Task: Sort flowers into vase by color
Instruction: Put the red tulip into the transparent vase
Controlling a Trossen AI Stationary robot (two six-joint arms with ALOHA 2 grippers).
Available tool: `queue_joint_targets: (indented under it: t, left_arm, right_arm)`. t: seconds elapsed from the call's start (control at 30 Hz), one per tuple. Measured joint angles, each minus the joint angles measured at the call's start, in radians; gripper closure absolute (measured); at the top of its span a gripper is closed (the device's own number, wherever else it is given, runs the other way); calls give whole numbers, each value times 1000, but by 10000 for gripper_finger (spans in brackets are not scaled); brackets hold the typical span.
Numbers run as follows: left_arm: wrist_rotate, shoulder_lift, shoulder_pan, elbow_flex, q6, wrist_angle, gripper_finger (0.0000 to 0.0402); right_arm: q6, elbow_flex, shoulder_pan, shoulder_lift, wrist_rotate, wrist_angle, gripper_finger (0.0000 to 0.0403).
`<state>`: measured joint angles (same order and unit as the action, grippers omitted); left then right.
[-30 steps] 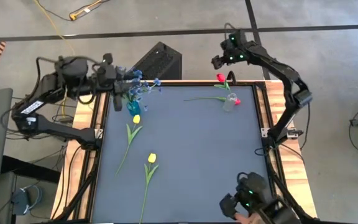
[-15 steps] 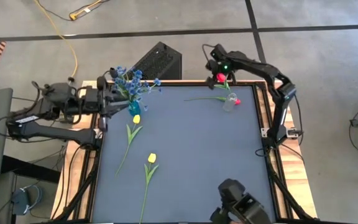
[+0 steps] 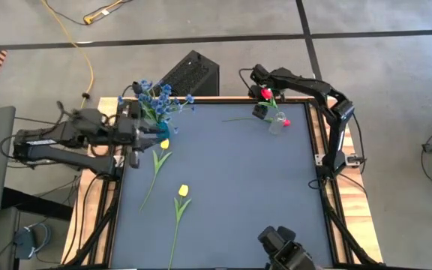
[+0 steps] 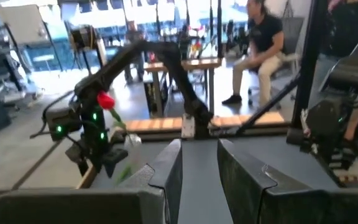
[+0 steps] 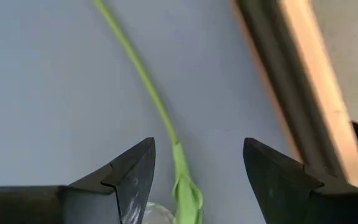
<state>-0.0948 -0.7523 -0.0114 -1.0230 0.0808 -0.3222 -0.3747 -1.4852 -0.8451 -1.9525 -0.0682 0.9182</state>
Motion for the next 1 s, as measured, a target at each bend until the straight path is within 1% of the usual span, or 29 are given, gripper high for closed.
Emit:
queue_joint_targets:
  t: [0.07, 0.2, 0.33, 0.47, 0.57, 0.63, 0.73, 0.8, 0.87, 1.0]
  left_arm:
    - [-22, -19, -20, 1, -5, -8, 311]
    - [-24, -41, -67, 1, -11, -6, 311]
    - [-52, -49, -118, 63, 5, 61, 311]
    - [-103, -47, -130, 110, 11, 127, 311]
    - [-104, -44, -130, 124, 6, 130, 311]
    - [-104, -37, -130, 128, 10, 129, 311]
    - [-105, -33, -131, 132, 18, 138, 311]
    - [-109, -33, -131, 134, 30, 138, 311]
    - [-107, -32, -131, 134, 31, 140, 311]
    - [-104, -32, -131, 134, 30, 135, 311]
  right_arm:
    - [-13, 23, 2, 1, 0, -10, 132]
    - [-57, 88, 2, 1, 14, -50, 132]
    - [-73, 132, 2, 0, 47, -125, 133]
    - [-95, 153, 17, 0, 49, -153, 134]
    - [-100, 172, 34, 1, 52, -157, 143]
    - [-98, 195, 43, 1, 81, -170, 154]
    - [-96, 215, 49, 3, 97, -191, 178]
    - [-87, 222, 49, 5, 94, -197, 202]
    - [-86, 223, 49, 5, 91, -195, 235]
    - [-72, 224, 49, 4, 96, -200, 320]
